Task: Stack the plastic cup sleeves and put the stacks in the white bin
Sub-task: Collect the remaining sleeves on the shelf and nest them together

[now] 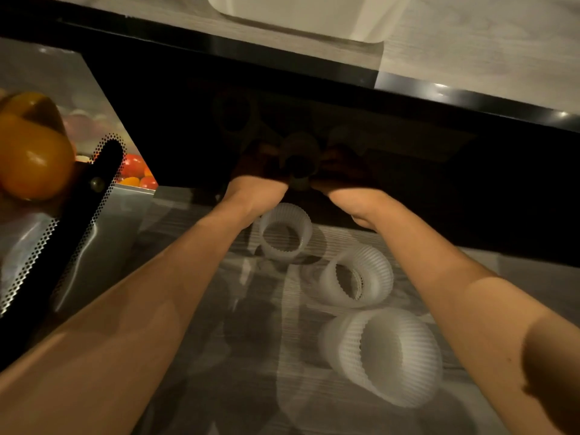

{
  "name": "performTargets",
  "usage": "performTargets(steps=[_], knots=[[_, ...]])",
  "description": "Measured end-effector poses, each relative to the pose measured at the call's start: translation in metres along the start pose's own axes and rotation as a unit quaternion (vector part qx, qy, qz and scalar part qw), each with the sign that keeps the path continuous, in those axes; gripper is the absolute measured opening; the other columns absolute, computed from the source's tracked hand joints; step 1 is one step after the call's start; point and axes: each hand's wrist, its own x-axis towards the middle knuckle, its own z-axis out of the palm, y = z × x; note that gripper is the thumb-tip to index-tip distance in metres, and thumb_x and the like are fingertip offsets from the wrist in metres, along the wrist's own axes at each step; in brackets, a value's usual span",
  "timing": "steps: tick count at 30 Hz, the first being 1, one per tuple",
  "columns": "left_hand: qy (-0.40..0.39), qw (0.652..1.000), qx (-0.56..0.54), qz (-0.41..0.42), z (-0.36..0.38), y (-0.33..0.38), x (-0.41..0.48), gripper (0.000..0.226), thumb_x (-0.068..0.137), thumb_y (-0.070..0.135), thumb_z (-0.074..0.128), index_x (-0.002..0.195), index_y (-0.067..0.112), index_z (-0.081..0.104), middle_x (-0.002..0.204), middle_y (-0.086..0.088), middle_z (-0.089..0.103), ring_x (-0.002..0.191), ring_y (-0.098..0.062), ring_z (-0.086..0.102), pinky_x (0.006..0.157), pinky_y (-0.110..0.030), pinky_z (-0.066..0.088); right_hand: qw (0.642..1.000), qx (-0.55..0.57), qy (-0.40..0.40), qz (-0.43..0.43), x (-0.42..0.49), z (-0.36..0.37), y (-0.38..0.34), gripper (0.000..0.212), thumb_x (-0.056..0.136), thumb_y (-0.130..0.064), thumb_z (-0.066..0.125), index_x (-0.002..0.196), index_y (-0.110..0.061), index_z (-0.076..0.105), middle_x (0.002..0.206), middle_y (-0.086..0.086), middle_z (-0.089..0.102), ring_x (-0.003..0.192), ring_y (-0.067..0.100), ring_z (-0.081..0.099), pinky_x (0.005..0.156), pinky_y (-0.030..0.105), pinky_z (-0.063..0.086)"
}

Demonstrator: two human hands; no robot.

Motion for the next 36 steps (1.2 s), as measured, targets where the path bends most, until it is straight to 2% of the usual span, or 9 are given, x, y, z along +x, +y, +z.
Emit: performTargets(steps=[3, 8, 12, 20, 25, 29, 31, 34, 36], knots=[[0.008, 0.997, -0.064, -0.045, -0.001, 0.002, -0.004, 0.048, 0.088, 0.033, 0.073, 0.133, 0.026, 0.058, 0.128, 0.003, 0.062, 0.12, -0.02, 0.058, 0.105, -0.042, 0.049, 0.999, 0.042, 0.004, 0.017, 0.0, -0.001, 0.001, 0.031, 0.093, -0.014, 0.068, 0.122, -0.022, 0.06, 0.119, -0.001, 0.062, 0.115, 0.02, 0.059, 0.105, 0.043, 0.05], [0.006, 0.993, -0.105, -0.057, -0.006, 0.0, -0.009, 0.023, 0.086, 0.024, 0.075, 0.098, 0.04, 0.064, 0.101, 0.012, 0.064, 0.1, -0.014, 0.063, 0.093, -0.038, 0.054, 0.999, 0.041, -0.005, 0.018, -0.005, -0.01, 0.004, 0.037, 0.093, -0.023, 0.071, 0.129, -0.021, 0.061, 0.125, -0.002, 0.063, 0.116, 0.015, 0.059, 0.103, 0.035, 0.05], [0.011, 0.994, -0.109, -0.025, -0.004, 0.002, -0.007, 0.017, 0.089, 0.031, 0.072, 0.104, 0.037, 0.064, 0.097, 0.02, 0.06, 0.092, 0.0, 0.057, 0.081, -0.026, 0.049, 0.996, 0.078, -0.006, 0.035, -0.004, -0.014, 0.003, 0.032, 0.092, -0.028, 0.072, 0.122, -0.026, 0.061, 0.123, -0.002, 0.064, 0.116, 0.018, 0.061, 0.1, 0.038, 0.052], [-0.003, 0.999, -0.043, 0.027, 0.003, 0.0, 0.005, 0.045, 0.092, 0.028, 0.07, 0.134, 0.022, 0.056, 0.134, 0.003, 0.06, 0.128, -0.017, 0.054, 0.111, -0.04, 0.044, 1.0, 0.006, -0.019, -0.015, 0.003, -0.018, 0.005, 0.041, 0.094, -0.023, 0.07, 0.132, -0.026, 0.055, 0.122, -0.009, 0.059, 0.114, 0.01, 0.056, 0.093, 0.023, 0.048], [-0.02, 0.998, 0.004, 0.056, 0.006, 0.002, 0.008, 0.043, 0.095, 0.021, 0.067, 0.135, 0.014, 0.055, 0.136, -0.002, 0.058, 0.13, -0.02, 0.052, 0.113, -0.039, 0.04, 1.0, 0.03, -0.007, 0.001, 0.006, -0.019, 0.01, 0.051, 0.091, -0.024, 0.073, 0.138, -0.026, 0.053, 0.133, -0.003, 0.058, 0.121, 0.016, 0.056, 0.106, 0.039, 0.048], [0.004, 0.993, -0.059, 0.099, 0.004, 0.013, 0.012, 0.042, 0.091, 0.002, 0.068, 0.131, 0.0, 0.055, 0.132, -0.013, 0.06, 0.126, -0.023, 0.056, 0.104, -0.024, 0.047, 0.996, 0.071, 0.054, -0.022, 0.008, -0.023, 0.008, 0.047, 0.092, -0.005, 0.068, 0.136, -0.011, 0.051, 0.111, -0.007, 0.059, 0.094, -0.003, 0.06, 0.082, 0.011, 0.051], [0.011, 0.992, -0.077, 0.097, 0.004, 0.019, 0.015, 0.043, 0.091, 0.003, 0.068, 0.132, -0.001, 0.055, 0.131, -0.013, 0.061, 0.12, -0.02, 0.058, 0.102, -0.025, 0.049, 0.991, 0.097, 0.074, -0.046, 0.01, -0.026, 0.002, 0.047, 0.098, 0.005, 0.055, 0.143, 0.002, 0.043, 0.101, -0.002, 0.057, 0.075, -0.004, 0.064, 0.072, 0.01, 0.053], [-0.001, 0.994, -0.077, 0.078, 0.01, 0.025, 0.019, 0.041, 0.092, 0.003, 0.066, 0.131, 0.0, 0.055, 0.132, -0.013, 0.059, 0.123, -0.023, 0.056, 0.11, -0.03, 0.042, 0.992, 0.067, 0.101, -0.046, 0.009, -0.026, -0.003, 0.048, 0.101, 0.002, 0.048, 0.148, 0.004, 0.037, 0.103, 0.001, 0.057, 0.085, 0.006, 0.065, 0.088, 0.027, 0.057], [-0.028, 0.997, -0.014, 0.071, 0.016, 0.025, 0.02, 0.04, 0.096, 0.006, 0.062, 0.135, 0.003, 0.053, 0.138, -0.01, 0.055, 0.13, -0.022, 0.049, 0.102, -0.005, 0.024, 0.996, 0.01, 0.081, -0.044, 0.007, -0.022, 0.002, 0.05, 0.098, -0.002, 0.058, 0.145, -0.002, 0.042, 0.125, 0.009, 0.059, 0.113, 0.024, 0.061, 0.104, 0.035, 0.048]])
